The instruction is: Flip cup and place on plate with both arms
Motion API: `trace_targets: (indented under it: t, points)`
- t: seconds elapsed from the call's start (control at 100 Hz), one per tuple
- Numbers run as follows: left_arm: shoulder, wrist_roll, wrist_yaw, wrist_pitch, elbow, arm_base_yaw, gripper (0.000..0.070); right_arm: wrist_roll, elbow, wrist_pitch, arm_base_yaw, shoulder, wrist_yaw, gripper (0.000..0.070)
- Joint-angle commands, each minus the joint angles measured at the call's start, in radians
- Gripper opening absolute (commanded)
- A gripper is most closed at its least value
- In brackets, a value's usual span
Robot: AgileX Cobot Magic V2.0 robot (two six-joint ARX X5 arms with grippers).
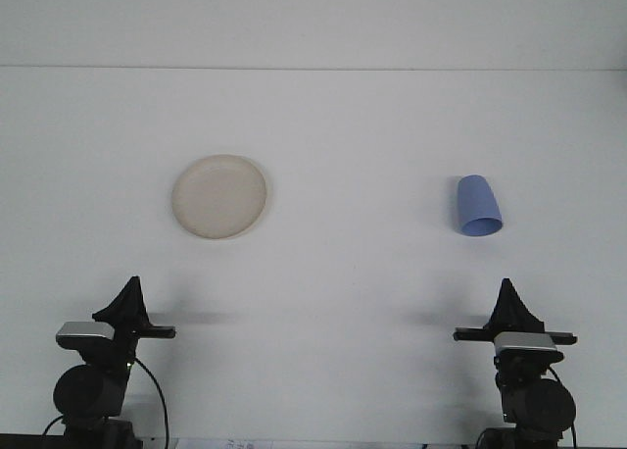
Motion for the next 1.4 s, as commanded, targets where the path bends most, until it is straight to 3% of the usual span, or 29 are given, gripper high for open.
trace_targets:
  t: [0.0, 0.42, 0.59, 0.82, 0.98, 1.03, 1.1, 1.15, 1.39]
  points:
    - [-0.001, -0.002, 0.002, 0.013, -0.019, 0.002, 0.0012, 0.006, -0.002, 0.010, 0.001, 0.000, 0.003, 0.0000]
    - [-0.001, -0.002, 0.002, 0.013, -0.019, 0.002, 0.0012, 0.042, 0.059, -0.012, 0.002, 0.007, -0.004, 0.0000]
    - [-0.001, -0.002, 0.002, 0.013, -0.019, 0.002, 0.0012, 0.089, 0.224, -0.163, 0.001, 0.106, -0.005, 0.0000]
    - [-0.001, -0.002, 0.002, 0.013, -0.019, 0.002, 0.0012, 0.077, 0.539, -0.448, 0.001, 0.396, -0.004, 0.0000]
    - [-0.001, -0.002, 0.002, 0.013, -0.019, 0.002, 0.0012, 0.078, 0.657, -0.409, 0.001, 0.530, -0.005, 0.0003]
    - [-0.001, -0.002, 0.002, 0.013, -0.019, 0.002, 0.0012, 0.078, 0.673, -0.365, 0.002, 0.561, -0.005, 0.0094]
    - [-0.001, -0.002, 0.002, 0.013, -0.019, 0.002, 0.0012, 0.079, 0.676, -0.320, 0.002, 0.589, -0.005, 0.0343]
    - [-0.001, -0.002, 0.002, 0.013, -0.019, 0.002, 0.0012, 0.082, 0.676, -0.313, 0.002, 0.609, -0.005, 0.0483]
    - [-0.001, -0.002, 0.002, 0.013, -0.019, 0.002, 0.0012, 0.085, 0.659, -0.327, 0.002, 0.738, -0.006, 0.0496]
